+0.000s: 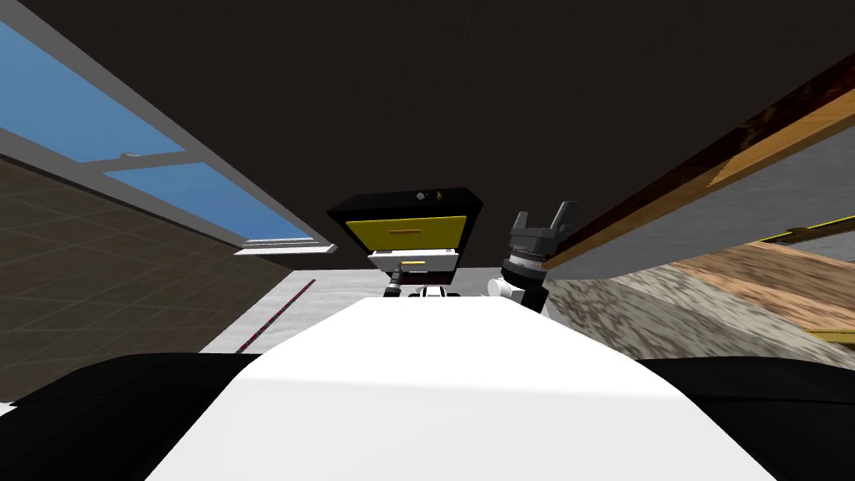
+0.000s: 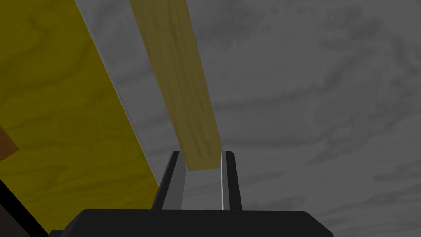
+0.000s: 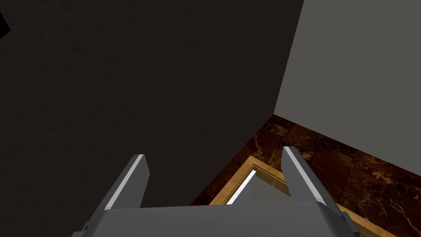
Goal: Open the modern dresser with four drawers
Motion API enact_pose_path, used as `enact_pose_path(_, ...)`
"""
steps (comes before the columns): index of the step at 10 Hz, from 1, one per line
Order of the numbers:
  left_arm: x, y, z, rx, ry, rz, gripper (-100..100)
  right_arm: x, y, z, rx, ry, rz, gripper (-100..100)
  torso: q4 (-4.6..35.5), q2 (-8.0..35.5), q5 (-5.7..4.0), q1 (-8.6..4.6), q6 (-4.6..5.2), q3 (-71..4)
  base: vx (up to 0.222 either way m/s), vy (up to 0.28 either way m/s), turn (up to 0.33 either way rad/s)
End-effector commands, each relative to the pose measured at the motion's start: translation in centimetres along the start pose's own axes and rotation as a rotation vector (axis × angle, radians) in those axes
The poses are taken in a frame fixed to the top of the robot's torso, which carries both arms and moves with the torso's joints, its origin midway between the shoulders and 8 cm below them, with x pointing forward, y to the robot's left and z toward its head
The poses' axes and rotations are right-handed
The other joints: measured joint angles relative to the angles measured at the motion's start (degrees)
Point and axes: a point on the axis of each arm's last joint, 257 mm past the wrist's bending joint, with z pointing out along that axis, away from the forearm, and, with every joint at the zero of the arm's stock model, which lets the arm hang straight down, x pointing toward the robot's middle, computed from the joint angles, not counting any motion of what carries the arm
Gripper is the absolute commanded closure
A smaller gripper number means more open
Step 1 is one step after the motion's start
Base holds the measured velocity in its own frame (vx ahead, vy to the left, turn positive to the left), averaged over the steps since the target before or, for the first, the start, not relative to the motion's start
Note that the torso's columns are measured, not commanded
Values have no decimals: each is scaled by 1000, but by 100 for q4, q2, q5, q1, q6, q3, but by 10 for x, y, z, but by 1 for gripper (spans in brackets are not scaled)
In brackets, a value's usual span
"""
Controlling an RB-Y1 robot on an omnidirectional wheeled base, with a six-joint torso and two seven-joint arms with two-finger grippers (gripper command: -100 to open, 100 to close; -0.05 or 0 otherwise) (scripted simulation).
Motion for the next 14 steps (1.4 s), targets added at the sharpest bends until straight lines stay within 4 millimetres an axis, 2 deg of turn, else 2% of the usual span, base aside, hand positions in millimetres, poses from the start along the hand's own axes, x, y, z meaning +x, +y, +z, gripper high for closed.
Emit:
enact_pose_path(1, 0, 1, -1, -7, 4, -1, 100, 0, 0, 0, 0, 0, 0, 0, 5, -15, -6, 3, -3, -10, -89, 2, -1)
enact_pose_path(4, 2, -1, -10, -8, 11, -1, 100, 0, 0, 0, 0, 0, 0, 0, -3, -13, -1, -8, 7, -9, -163, -4, 24)
enact_pose_path(5, -1, -4, -2, -11, 10, -1, -100, 0, 0, 0, 0, 0, 0, 0, 0, -7, 1, 5, 4, -4, -114, 9, -4)
enact_pose_path(13, -22, -41, 49, -11, 7, 0, -100, 0, 0, 0, 0, 0, 0, 0, 0, -17, -1, -2, 4, -11, -51, -13, -4)
enact_pose_path(14, -22, -41, 49, -11, 7, 0, -100, 0, 0, 0, 0, 0, 0, 0, 14, -7, -10, -4, 0, -7, -44, -5, -7)
